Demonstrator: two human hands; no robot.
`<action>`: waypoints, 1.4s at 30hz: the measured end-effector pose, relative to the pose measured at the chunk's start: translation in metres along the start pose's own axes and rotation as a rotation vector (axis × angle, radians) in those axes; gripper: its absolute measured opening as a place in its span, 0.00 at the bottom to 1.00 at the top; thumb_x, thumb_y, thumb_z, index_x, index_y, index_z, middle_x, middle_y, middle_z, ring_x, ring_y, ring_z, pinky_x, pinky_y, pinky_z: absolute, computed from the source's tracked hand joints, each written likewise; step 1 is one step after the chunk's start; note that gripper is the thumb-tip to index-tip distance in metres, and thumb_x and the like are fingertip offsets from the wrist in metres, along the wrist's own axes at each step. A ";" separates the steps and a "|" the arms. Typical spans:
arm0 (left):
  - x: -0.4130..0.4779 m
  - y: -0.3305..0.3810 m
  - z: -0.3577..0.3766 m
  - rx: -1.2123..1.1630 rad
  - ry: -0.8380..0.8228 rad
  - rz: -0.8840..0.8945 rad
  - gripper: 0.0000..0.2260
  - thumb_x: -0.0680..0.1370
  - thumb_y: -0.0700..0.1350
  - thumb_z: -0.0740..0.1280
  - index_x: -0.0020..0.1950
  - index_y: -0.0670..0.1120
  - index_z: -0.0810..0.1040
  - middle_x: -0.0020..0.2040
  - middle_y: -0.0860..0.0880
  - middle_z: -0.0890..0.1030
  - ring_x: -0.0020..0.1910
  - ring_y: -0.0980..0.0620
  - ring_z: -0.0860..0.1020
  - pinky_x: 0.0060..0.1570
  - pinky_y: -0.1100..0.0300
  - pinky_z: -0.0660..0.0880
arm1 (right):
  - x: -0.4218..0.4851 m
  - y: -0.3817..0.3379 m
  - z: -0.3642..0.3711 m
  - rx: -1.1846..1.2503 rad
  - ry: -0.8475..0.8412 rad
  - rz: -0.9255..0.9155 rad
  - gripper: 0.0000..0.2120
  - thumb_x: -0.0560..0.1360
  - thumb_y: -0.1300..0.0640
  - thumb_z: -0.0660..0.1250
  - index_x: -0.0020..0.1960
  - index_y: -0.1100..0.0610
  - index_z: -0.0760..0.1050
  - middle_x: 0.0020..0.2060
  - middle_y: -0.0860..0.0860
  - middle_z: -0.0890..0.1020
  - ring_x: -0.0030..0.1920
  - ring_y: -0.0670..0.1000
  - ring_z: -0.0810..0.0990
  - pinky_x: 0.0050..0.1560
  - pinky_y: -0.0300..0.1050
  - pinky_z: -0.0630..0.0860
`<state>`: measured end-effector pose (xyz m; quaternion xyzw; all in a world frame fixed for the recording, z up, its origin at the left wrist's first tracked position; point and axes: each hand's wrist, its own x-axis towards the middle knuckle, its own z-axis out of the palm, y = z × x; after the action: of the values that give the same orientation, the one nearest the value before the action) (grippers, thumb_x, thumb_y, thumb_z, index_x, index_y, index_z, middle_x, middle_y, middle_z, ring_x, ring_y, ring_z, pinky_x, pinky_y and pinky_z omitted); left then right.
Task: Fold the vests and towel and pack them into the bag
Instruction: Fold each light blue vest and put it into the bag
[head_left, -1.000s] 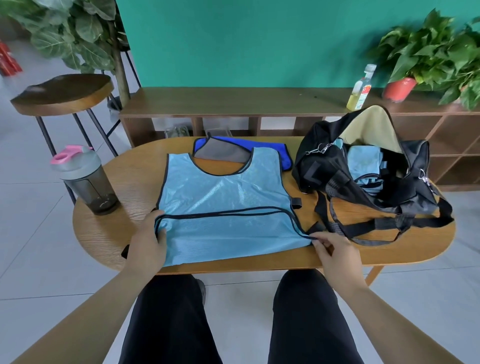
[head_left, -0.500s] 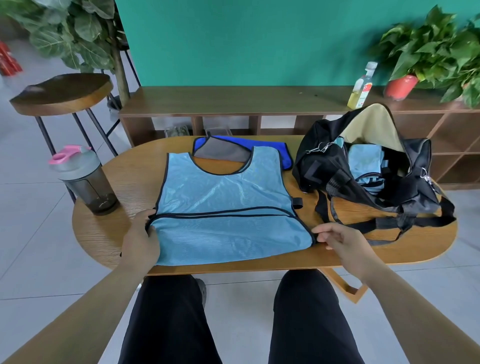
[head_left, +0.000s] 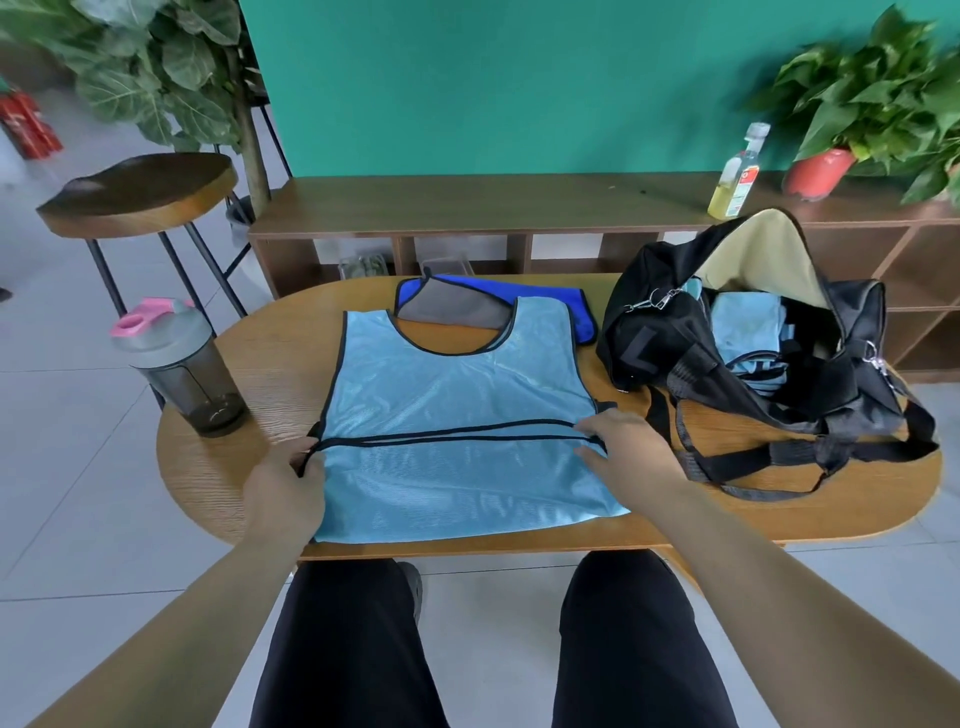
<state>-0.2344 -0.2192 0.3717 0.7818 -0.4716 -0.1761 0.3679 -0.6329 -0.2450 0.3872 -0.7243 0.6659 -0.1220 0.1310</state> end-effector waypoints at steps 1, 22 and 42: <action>0.001 0.001 0.000 0.002 -0.007 -0.019 0.13 0.85 0.43 0.66 0.69 0.46 0.80 0.60 0.45 0.83 0.56 0.45 0.78 0.57 0.51 0.75 | 0.008 -0.003 0.000 -0.060 -0.045 0.034 0.20 0.83 0.48 0.68 0.73 0.50 0.74 0.65 0.50 0.76 0.63 0.51 0.76 0.61 0.47 0.78; 0.009 -0.007 0.006 -0.050 -0.021 0.036 0.10 0.83 0.43 0.69 0.63 0.53 0.80 0.48 0.54 0.80 0.45 0.55 0.76 0.42 0.65 0.69 | 0.044 -0.010 -0.009 -0.423 -0.105 0.208 0.09 0.81 0.64 0.67 0.60 0.56 0.79 0.45 0.51 0.77 0.41 0.49 0.77 0.35 0.39 0.72; 0.010 -0.015 0.011 -0.086 0.070 -0.025 0.08 0.84 0.42 0.65 0.62 0.48 0.76 0.47 0.52 0.80 0.46 0.48 0.77 0.49 0.53 0.70 | 0.044 -0.006 0.042 0.110 0.162 0.246 0.12 0.84 0.56 0.65 0.66 0.51 0.79 0.59 0.51 0.76 0.54 0.53 0.78 0.52 0.51 0.82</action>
<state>-0.2273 -0.2284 0.3536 0.7769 -0.4404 -0.1734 0.4152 -0.6085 -0.2874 0.3504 -0.6168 0.7503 -0.1993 0.1303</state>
